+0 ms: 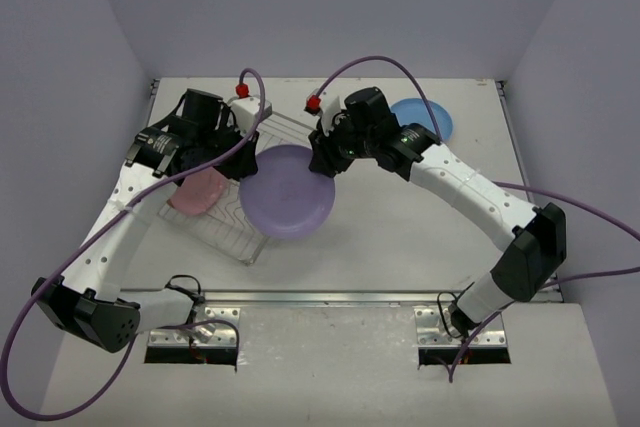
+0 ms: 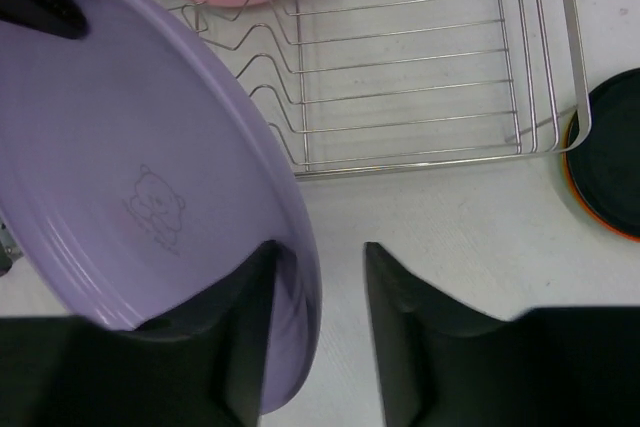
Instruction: Unload the plates from the dish rack
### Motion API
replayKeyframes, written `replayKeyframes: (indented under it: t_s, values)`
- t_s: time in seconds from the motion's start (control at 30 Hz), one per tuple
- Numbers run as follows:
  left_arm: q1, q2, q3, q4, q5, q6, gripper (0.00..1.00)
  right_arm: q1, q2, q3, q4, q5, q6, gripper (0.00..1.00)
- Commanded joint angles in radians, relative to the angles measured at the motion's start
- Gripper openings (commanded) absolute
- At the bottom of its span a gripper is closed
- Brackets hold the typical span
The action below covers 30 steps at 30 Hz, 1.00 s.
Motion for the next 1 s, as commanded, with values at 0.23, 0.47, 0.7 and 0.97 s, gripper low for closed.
replayKeyframes:
  t_s: [0.23, 0.47, 0.7, 0.97]
  values:
    - [-0.002, -0.013, -0.004, 0.057, 0.002, -0.031, 0.54, -0.026, -0.046, -0.021, 0.043, 0.123, -0.036, 0.0]
    - [0.067, -0.037, 0.043, 0.119, -0.272, -0.081, 0.95, -0.341, -0.008, -0.025, 0.036, 0.035, 0.122, 0.0]
    - [0.091, -0.062, 0.06, 0.158, -0.367, -0.109, 1.0, -0.698, 0.195, 0.08, -0.002, -0.038, 0.363, 0.0]
    - [0.113, -0.05, 0.035, 0.159, -0.354, -0.12, 1.0, -0.868, 0.417, 0.265, -0.017, -0.016, 0.493, 0.0]
